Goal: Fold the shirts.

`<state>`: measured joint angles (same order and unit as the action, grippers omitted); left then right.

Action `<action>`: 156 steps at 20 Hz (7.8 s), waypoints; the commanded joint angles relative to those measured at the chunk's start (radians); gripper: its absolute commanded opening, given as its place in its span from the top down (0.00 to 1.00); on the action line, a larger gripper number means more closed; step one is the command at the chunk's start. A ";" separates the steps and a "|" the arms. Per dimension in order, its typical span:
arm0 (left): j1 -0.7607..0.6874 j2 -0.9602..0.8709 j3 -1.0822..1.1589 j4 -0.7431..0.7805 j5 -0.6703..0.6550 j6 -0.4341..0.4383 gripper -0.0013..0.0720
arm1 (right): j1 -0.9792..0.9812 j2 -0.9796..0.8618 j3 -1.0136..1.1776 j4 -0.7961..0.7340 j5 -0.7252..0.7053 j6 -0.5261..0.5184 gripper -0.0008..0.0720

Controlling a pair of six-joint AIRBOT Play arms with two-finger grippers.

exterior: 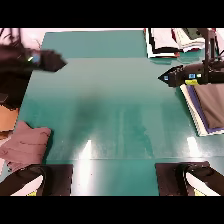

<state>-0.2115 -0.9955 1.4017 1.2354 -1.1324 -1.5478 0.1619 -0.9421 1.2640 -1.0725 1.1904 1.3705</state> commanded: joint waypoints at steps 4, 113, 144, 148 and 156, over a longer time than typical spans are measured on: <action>0.204 0.297 -0.463 0.277 -0.291 -0.053 0.92 | 0.001 0.000 0.000 0.000 0.000 0.000 0.96; -0.035 0.321 0.235 0.129 0.253 0.056 0.95 | -0.320 0.159 0.299 0.102 0.085 -0.044 0.96; -0.035 -0.072 -0.332 0.100 0.113 0.064 0.95 | 0.056 -0.261 -0.357 0.052 -0.060 -0.053 0.37; -0.035 -0.072 -0.332 0.099 0.130 0.063 0.94 | 0.132 -0.276 -0.377 0.051 -0.191 -0.051 0.40; -0.035 -0.044 -0.310 0.122 0.118 0.062 0.95 | 0.134 -0.264 -0.272 0.009 -0.163 -0.051 0.96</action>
<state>-0.2462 -1.0580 1.0752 1.3361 -1.0096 -1.4841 0.3042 -1.2404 0.9470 -1.0306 1.0138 1.3186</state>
